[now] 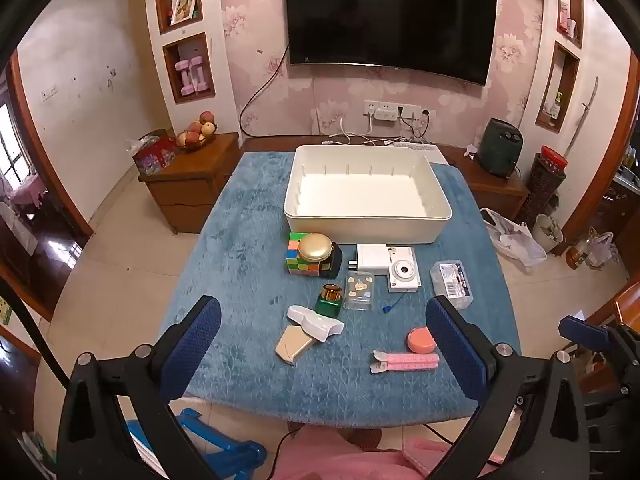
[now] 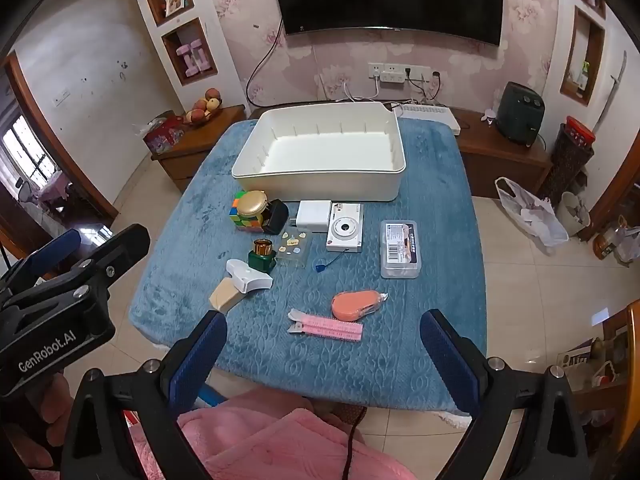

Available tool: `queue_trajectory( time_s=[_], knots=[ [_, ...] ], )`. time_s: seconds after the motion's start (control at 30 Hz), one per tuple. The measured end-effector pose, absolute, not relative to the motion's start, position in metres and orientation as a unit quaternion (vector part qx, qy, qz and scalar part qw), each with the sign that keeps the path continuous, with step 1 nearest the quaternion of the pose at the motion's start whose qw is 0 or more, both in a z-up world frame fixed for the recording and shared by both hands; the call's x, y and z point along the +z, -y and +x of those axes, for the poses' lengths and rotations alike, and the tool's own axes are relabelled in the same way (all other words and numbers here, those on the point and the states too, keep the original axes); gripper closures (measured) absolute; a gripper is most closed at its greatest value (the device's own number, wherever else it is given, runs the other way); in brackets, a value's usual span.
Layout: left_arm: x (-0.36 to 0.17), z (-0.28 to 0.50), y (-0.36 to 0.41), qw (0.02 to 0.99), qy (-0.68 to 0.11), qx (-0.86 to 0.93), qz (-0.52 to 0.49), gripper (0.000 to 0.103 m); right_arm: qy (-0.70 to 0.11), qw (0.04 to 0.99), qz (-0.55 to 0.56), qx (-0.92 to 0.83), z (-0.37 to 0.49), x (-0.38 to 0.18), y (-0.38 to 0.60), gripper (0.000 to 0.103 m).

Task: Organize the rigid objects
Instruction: 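Move both tools toward the items in front of the white bin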

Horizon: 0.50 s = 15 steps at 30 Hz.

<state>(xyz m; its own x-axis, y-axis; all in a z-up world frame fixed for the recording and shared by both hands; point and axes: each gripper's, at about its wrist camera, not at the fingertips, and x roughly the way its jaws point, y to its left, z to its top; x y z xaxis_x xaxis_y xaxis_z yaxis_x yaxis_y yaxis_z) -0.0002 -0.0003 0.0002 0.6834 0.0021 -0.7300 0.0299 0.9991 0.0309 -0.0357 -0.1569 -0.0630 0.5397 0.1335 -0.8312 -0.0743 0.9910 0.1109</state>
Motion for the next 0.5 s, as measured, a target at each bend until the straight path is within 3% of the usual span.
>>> queue_trajectory(
  time_s=[0.5],
  knots=[
    [0.008, 0.004, -0.005, 0.911, -0.412, -0.016, 0.011, 0.001, -0.482, 0.872, 0.036, 0.072, -0.035, -0.073, 0.149, 0.005]
  ],
)
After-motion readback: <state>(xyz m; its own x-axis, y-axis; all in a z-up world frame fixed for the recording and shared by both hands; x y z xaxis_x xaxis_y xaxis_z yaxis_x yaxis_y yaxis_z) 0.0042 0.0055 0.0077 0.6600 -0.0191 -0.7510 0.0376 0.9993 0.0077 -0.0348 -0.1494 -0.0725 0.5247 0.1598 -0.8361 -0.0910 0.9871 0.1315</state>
